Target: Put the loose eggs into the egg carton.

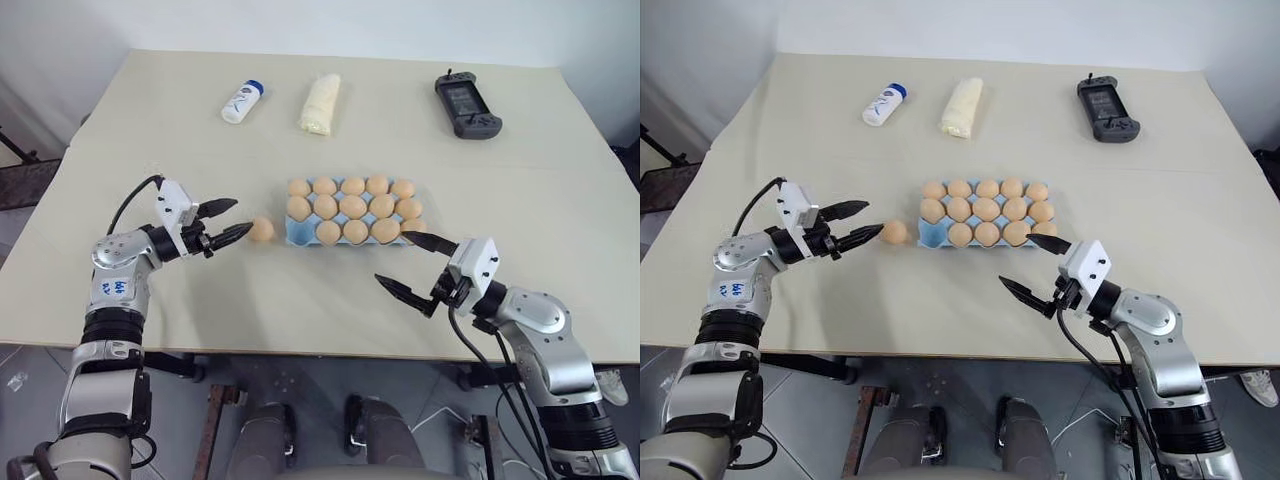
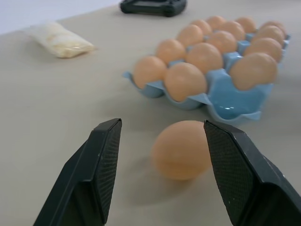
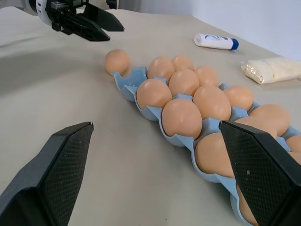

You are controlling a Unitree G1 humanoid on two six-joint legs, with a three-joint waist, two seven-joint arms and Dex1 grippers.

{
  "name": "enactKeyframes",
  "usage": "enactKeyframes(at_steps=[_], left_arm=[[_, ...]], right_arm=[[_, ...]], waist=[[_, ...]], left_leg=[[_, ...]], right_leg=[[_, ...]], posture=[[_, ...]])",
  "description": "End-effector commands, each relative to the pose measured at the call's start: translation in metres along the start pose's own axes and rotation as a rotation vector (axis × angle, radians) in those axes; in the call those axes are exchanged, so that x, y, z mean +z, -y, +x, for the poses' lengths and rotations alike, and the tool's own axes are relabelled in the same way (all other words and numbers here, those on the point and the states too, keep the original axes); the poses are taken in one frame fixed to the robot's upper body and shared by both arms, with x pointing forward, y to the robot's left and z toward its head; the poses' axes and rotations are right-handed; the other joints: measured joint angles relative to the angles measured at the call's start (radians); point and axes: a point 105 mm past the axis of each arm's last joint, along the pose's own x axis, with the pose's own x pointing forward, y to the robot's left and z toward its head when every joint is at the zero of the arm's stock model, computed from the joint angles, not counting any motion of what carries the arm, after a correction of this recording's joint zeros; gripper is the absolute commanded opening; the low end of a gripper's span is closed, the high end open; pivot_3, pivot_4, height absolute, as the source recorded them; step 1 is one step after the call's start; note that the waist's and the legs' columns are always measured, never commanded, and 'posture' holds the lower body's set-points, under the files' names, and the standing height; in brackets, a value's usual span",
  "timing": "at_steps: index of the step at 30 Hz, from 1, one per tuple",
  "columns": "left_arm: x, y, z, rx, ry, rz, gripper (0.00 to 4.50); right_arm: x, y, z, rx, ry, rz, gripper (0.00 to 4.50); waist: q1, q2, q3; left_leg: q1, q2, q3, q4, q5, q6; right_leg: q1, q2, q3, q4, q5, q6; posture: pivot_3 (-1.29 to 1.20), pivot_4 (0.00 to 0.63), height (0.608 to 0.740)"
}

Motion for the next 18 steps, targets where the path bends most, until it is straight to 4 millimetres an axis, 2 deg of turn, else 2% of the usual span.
enactKeyframes(at_steps=[1,6,9,14,18], left_arm=[[-0.001,0.004,0.005,-0.062,-0.035,0.035,2.91],[-0.006,0.008,0.031,-0.081,-0.028,-0.006,2.91],[-0.008,0.009,0.038,-0.082,-0.033,-0.010,2.91],[-0.013,0.009,0.035,-0.082,-0.044,-0.021,1.96],[-0.010,0.007,0.028,-0.083,-0.028,-0.024,1.72]], right_arm=[[0.008,0.005,-0.001,-0.007,0.028,-0.022,4.50],[0.012,0.005,-0.001,-0.009,0.026,-0.028,4.50],[0.014,0.005,-0.002,-0.017,0.025,-0.032,4.50],[0.015,0.005,-0.005,-0.030,0.019,-0.035,4.50],[0.016,0.005,-0.005,-0.038,0.016,-0.036,4.50]], waist=[[0.000,0.000,0.000],[0.003,0.000,0.000],[0.002,0.000,0.000],[-0.003,0.000,0.000],[-0.002,0.000,0.000]], left_leg=[[0.000,0.000,0.000,0.000,0.000,0.000],[0.000,0.000,0.000,0.000,0.000,0.000],[-0.001,0.000,0.001,0.001,0.000,0.001],[-0.001,0.000,0.001,0.001,0.000,0.000],[0.000,0.000,0.001,0.001,0.000,0.000]], right_leg=[[0.000,0.000,0.000,0.000,0.000,0.000],[0.000,0.000,0.000,0.000,0.000,0.000],[0.000,0.000,0.000,0.000,0.000,0.000],[0.000,0.001,-0.001,0.000,0.000,0.000],[0.000,0.001,0.000,0.000,0.000,0.000]], posture=[[0.00,0.150,0.740],[0.00,0.150,0.740],[0.00,0.150,0.740],[0.00,0.150,0.740],[0.00,0.150,0.740]])
